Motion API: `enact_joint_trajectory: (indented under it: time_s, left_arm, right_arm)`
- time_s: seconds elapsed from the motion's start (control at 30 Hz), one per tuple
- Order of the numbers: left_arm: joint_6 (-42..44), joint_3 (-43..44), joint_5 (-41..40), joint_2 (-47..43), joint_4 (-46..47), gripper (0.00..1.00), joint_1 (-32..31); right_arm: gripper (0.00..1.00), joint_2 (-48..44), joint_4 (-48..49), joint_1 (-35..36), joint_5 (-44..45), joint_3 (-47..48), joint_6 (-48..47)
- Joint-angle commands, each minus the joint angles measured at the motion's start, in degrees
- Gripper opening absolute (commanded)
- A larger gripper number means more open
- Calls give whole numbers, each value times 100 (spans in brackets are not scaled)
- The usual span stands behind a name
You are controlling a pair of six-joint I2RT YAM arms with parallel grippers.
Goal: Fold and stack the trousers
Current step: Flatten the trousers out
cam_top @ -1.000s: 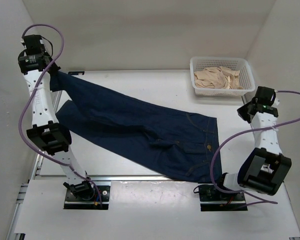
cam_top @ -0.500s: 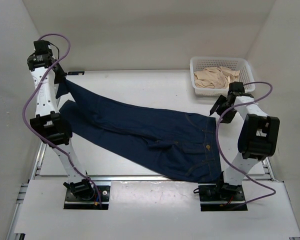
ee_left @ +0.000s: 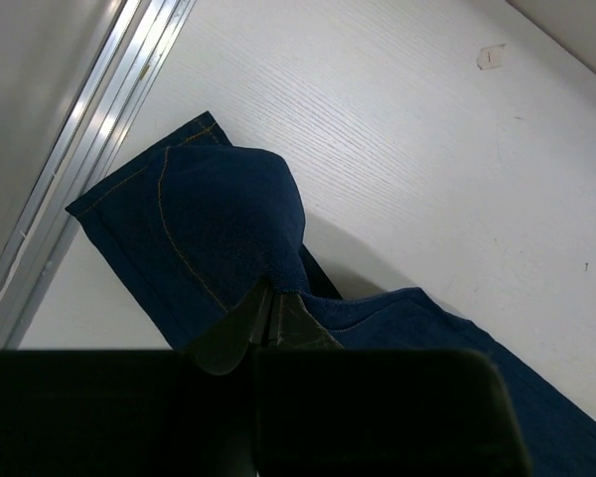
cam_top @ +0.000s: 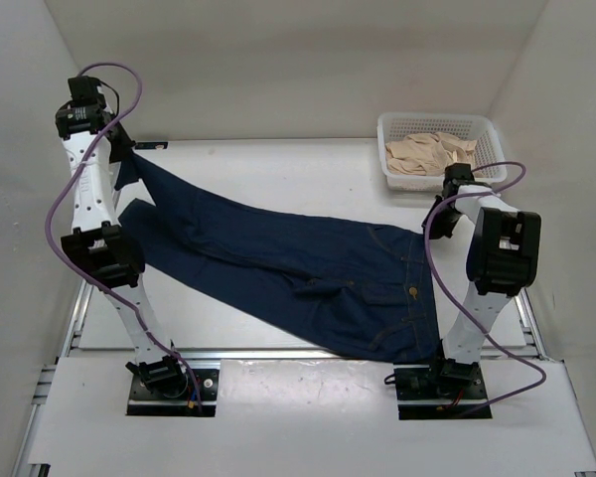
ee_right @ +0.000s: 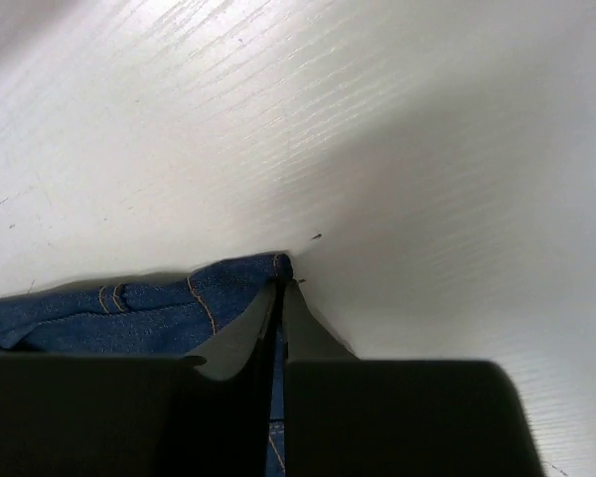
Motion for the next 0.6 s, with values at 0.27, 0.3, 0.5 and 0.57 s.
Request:
enact_joint_trajectory:
  time_s: [0.27,0.3,0.5,0.57]
  left_arm:
    - [8,408,346,256,44,10,-24]
    - [8,487,346,318,97,10,-76]
    - [78,1460,540,1422,80,10,-419]
    - [131,1647,601,1688,79,10,-489]
  right_arm:
    - [0,-1568,23,-362,1781,-843,976]
    - [0,-1648,84,-432,1843,-922,1029]
    - [0,-1711,137,-661,2124,-1028,1152]
    - [0,-1650,137,-661,2185,-1028,1152]
